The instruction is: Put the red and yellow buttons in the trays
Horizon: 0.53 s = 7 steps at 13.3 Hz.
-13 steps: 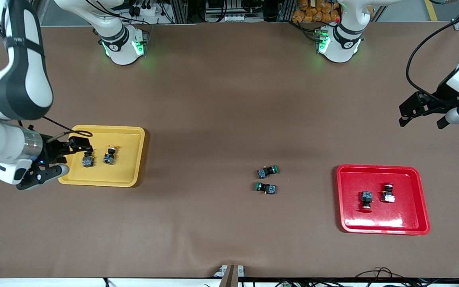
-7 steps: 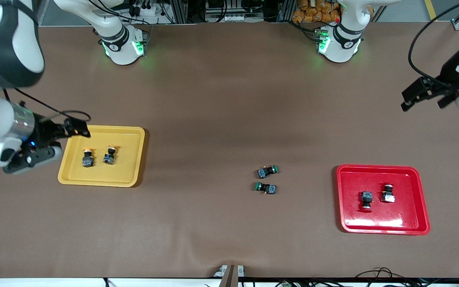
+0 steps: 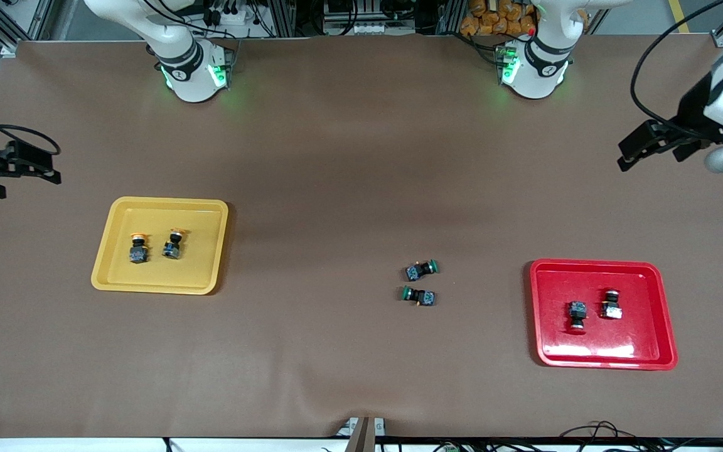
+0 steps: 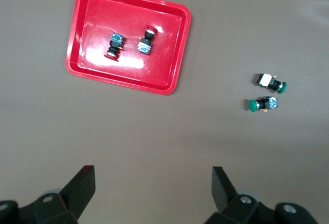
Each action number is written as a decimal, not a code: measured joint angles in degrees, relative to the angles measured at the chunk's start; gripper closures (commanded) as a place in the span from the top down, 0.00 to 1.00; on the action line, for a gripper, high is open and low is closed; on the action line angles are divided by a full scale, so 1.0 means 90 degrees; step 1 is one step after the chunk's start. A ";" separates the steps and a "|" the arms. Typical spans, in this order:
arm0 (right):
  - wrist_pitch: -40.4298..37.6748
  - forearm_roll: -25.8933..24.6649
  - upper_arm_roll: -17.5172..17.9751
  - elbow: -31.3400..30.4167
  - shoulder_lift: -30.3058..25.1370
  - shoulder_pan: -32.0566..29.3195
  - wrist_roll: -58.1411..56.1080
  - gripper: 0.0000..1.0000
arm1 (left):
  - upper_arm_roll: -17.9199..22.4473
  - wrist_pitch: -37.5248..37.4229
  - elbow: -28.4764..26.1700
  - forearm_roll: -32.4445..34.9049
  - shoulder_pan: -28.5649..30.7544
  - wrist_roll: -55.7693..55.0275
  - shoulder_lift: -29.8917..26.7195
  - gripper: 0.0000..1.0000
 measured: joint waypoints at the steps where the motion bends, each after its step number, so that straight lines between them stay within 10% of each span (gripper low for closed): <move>1: -0.0006 0.0000 -0.0055 0.0000 -0.0003 0.0007 -0.0036 1.00 | 0.0005 -0.0089 0.0011 0.0000 0.0048 0.0072 0.0014 1.00; 7: 0.0005 -0.0006 -0.0155 0.0000 -0.0119 0.0011 -0.0063 1.00 | -0.0023 -0.0071 0.0200 -0.0009 0.0027 0.0126 0.0054 1.00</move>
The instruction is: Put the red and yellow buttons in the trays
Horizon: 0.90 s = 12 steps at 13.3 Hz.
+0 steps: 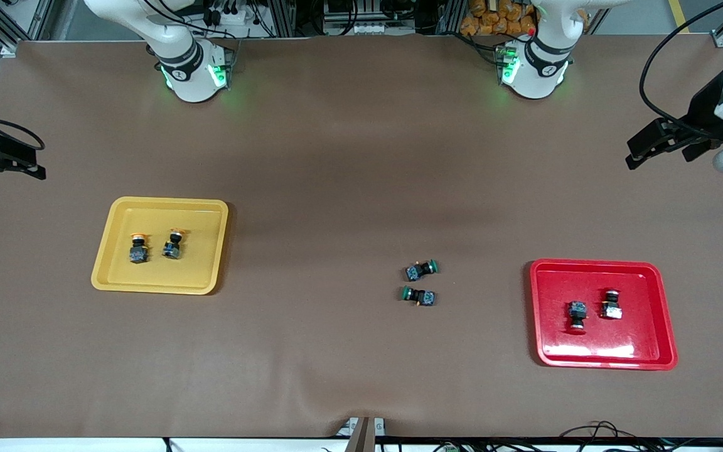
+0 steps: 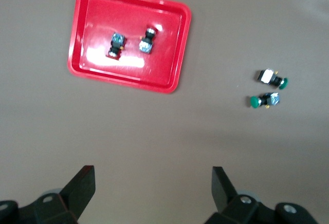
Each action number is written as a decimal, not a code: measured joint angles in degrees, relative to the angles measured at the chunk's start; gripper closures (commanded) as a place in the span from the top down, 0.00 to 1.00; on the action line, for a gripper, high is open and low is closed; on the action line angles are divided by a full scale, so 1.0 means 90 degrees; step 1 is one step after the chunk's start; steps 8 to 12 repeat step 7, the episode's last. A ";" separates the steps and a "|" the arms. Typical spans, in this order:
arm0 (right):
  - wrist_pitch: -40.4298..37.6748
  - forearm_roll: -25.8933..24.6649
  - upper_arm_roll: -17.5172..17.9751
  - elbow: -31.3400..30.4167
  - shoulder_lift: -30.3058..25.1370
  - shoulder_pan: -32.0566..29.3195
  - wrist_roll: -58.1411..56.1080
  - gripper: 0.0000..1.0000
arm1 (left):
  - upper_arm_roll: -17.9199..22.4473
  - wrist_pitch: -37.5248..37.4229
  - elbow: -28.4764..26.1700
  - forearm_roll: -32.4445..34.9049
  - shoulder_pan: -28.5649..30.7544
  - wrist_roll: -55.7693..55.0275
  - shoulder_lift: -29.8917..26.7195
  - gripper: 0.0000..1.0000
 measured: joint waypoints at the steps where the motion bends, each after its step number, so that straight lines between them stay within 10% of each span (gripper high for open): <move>1: 0.0008 -0.0002 -0.0013 0.0000 -0.0008 0.0000 0.0000 1.00 | 0.0002 0.0023 0.0040 0.0000 0.0001 0.0000 0.0018 1.00; 12: 0.0075 -0.0005 0.0046 0.0000 -0.0010 -0.0117 0.0005 1.00 | 0.0010 0.0116 0.0090 0.0000 0.0005 -0.0002 0.0053 1.00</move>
